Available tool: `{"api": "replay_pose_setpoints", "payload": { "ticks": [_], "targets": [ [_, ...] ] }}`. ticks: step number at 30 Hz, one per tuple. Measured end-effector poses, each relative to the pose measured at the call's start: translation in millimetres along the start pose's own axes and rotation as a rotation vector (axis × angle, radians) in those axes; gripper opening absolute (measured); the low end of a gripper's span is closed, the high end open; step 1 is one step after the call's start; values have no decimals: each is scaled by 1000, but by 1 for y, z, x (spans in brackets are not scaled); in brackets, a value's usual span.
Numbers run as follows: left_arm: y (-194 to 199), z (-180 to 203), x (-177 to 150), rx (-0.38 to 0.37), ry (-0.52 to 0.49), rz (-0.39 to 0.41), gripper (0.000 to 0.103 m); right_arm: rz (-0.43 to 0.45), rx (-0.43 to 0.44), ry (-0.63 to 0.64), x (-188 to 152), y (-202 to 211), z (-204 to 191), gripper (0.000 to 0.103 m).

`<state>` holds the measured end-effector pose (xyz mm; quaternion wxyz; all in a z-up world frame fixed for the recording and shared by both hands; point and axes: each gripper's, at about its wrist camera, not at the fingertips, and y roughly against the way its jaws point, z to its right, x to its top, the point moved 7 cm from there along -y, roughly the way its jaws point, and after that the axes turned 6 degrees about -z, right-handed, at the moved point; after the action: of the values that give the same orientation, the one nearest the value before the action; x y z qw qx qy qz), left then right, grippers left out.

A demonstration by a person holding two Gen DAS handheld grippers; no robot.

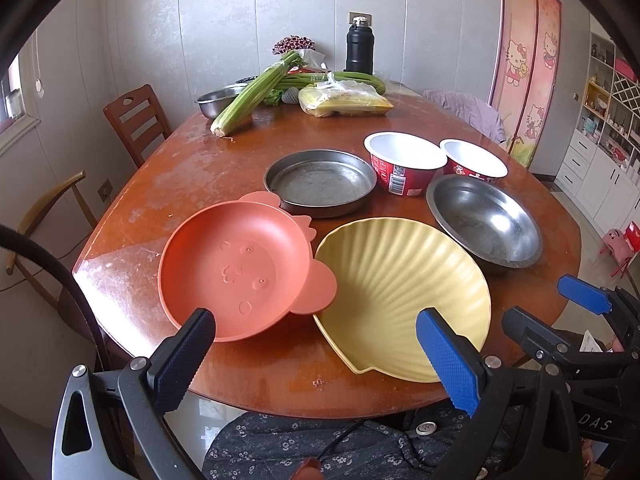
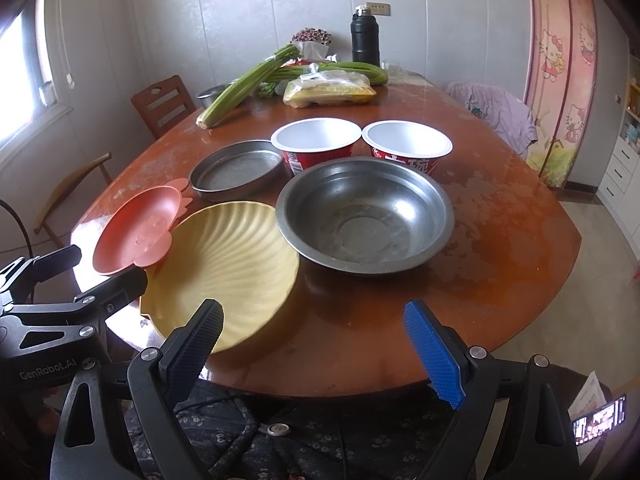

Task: Organize plates and bowls

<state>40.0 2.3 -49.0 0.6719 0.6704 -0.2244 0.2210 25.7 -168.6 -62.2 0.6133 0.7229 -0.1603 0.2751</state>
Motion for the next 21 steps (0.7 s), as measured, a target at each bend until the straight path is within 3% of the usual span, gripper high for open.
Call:
{"api": "replay_pose_setpoints", "payload": {
  "ticks": [21],
  "targets": [
    [-2,-1,-1,2,5,-3,101,1,-2,9,1,-1,-3,93]
  ]
}}
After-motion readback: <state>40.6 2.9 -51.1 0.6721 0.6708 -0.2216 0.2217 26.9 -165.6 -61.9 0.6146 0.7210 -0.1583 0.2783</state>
